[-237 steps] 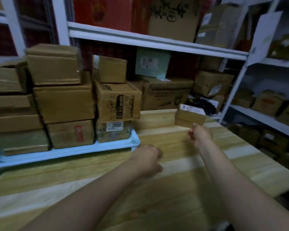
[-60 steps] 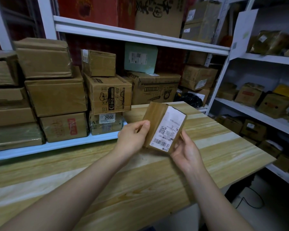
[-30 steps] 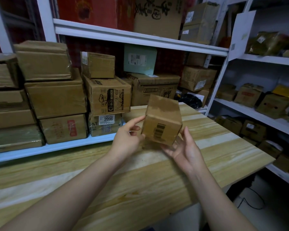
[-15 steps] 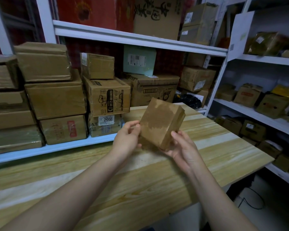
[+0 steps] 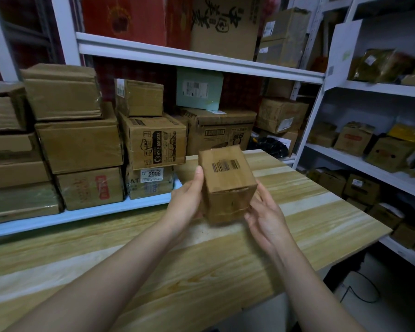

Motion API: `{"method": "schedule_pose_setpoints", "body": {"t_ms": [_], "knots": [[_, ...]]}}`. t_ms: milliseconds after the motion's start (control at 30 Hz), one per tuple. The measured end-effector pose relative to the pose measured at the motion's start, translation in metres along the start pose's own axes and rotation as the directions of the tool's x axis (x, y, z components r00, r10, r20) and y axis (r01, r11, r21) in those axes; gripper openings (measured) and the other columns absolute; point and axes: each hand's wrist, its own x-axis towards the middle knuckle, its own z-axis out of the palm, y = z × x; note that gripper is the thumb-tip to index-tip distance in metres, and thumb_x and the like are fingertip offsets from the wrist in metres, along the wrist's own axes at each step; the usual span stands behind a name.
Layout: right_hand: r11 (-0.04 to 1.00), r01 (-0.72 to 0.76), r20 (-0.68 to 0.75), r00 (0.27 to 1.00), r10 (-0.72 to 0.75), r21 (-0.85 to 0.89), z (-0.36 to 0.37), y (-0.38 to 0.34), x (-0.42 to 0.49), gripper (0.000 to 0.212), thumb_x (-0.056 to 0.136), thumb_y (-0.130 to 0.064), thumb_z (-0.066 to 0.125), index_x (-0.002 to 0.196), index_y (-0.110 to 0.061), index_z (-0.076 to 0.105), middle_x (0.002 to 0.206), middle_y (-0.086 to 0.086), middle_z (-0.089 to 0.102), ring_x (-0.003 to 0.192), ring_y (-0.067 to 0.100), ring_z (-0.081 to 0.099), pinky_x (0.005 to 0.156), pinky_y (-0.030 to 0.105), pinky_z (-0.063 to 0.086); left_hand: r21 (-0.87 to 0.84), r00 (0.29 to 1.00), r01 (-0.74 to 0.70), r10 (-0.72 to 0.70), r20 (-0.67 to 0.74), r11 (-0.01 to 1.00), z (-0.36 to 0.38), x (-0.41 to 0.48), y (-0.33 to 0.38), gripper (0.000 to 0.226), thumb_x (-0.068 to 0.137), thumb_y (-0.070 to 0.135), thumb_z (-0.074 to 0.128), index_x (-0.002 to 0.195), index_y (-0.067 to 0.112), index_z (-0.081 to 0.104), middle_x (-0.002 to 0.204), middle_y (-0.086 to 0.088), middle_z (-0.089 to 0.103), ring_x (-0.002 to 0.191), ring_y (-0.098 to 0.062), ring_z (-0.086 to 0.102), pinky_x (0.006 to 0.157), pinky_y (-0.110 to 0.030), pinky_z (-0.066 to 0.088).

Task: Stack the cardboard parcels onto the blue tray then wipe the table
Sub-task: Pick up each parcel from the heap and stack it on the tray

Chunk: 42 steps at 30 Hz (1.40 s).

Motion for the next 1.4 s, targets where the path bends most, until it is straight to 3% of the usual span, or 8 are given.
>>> {"method": "schedule_pose_setpoints", "body": {"t_ms": [100, 267, 600, 767, 900, 1067, 1200, 1400], "knots": [[0.995, -0.101, -0.034, 0.994, 0.101, -0.017, 0.000, 0.003, 0.001, 0.057, 0.091, -0.013, 0.065, 0.144, -0.016, 0.046, 0.138, 0.015, 0.060, 0.125, 0.030, 0.060, 0.106, 0.054, 0.046, -0.127, 0.999, 0.018, -0.012, 0.047, 0.992, -0.001, -0.004, 0.007, 0.054, 0.092, 0.068, 0.027, 0.094, 0.032, 0.068, 0.086, 0.011, 0.072, 0.079, -0.006, 0.064, 0.070, -0.028, 0.052], [0.931, -0.341, 0.031, 0.937, 0.348, -0.129, 0.008, 0.006, -0.004, 0.066, 0.084, -0.058, 0.060, 0.138, -0.021, 0.052, 0.133, 0.022, 0.061, 0.117, 0.044, 0.062, 0.098, 0.062, 0.049, -0.223, 0.998, 0.012, 0.002, 0.059, 0.975, -0.005, -0.005, 0.006, 0.051, 0.091, 0.066, 0.039, 0.121, 0.032, 0.061, 0.112, 0.006, 0.070, 0.107, -0.013, 0.063, 0.097, -0.045, 0.050], [0.959, -0.251, 0.072, 0.967, 0.243, 0.129, 0.033, -0.005, -0.003, 0.043, 0.097, -0.039, 0.051, 0.132, -0.016, 0.057, 0.131, 0.027, 0.061, 0.121, 0.045, 0.059, 0.097, 0.054, 0.050, -0.308, 0.997, -0.045, 0.021, -0.080, 0.950, -0.022, -0.001, 0.018, 0.032, 0.101, 0.040, 0.043, 0.115, 0.016, 0.059, 0.105, -0.005, 0.070, 0.087, -0.013, 0.069, 0.075, -0.035, 0.060], [0.977, -0.169, -0.078, 0.981, 0.180, 0.127, 0.060, -0.026, 0.013, 0.040, 0.095, -0.043, 0.059, 0.127, -0.018, 0.056, 0.132, 0.025, 0.059, 0.110, 0.042, 0.066, 0.088, 0.050, 0.058, -0.138, 0.962, -0.130, 0.091, -0.258, 0.982, -0.037, 0.008, 0.027, 0.027, 0.101, 0.033, 0.045, 0.117, 0.017, 0.060, 0.105, -0.006, 0.067, 0.084, -0.013, 0.062, 0.075, -0.035, 0.054], [0.994, -0.096, -0.149, 0.984, 0.102, 0.049, 0.101, -0.048, 0.031, 0.053, 0.094, -0.046, 0.059, 0.135, -0.013, 0.052, 0.133, 0.018, 0.060, 0.111, 0.033, 0.065, 0.086, 0.049, 0.059, 0.299, 0.969, -0.086, 0.150, -0.197, 0.950, -0.061, 0.016, 0.012, 0.015, 0.095, 0.027, 0.056, 0.108, 0.026, 0.064, 0.110, 0.001, 0.067, 0.098, -0.015, 0.061, 0.090, -0.033, 0.050], [0.993, -0.041, -0.132, 0.991, 0.027, -0.107, 0.160, -0.062, 0.046, 0.045, 0.096, -0.047, 0.056, 0.127, -0.015, 0.051, 0.133, 0.010, 0.056, 0.097, 0.024, 0.062, 0.087, 0.046, 0.060, 0.893, 0.983, -0.011, -0.159, 0.092, 0.450, -0.081, 0.010, -0.022, 0.030, 0.090, 0.039, 0.056, 0.110, 0.022, 0.070, 0.117, 0.000, 0.067, 0.107, -0.019, 0.061, 0.097, -0.034, 0.049], [0.966, -0.074, -0.112, 0.993, 0.048, -0.246, 0.197, -0.065, 0.061, 0.055, 0.096, -0.047, 0.057, 0.138, -0.013, 0.048, 0.137, 0.011, 0.054, 0.119, 0.028, 0.057, 0.087, 0.045, 0.060, 0.933, 0.973, -0.025, -0.205, 0.105, 0.359, -0.094, 0.012, -0.034, 0.044, 0.082, 0.048, 0.066, 0.122, 0.029, 0.066, 0.128, 0.008, 0.062, 0.115, -0.015, 0.058, 0.099, -0.030, 0.047], [0.893, -0.069, -0.125, 0.992, 0.015, -0.444, 0.227, -0.063, 0.079, 0.035, 0.100, -0.026, 0.056, 0.129, -0.006, 0.052, 0.129, 0.009, 0.057, 0.110, 0.022, 0.059, 0.088, 0.034, 0.059, 0.930, 0.959, -0.069, -0.233, 0.162, 0.362, -0.108, 0.017, -0.036, 0.054, 0.078, 0.051, 0.072, 0.127, 0.031, 0.061, 0.133, 0.010, 0.058, 0.118, -0.014, 0.056, 0.101, -0.029, 0.045]]}}
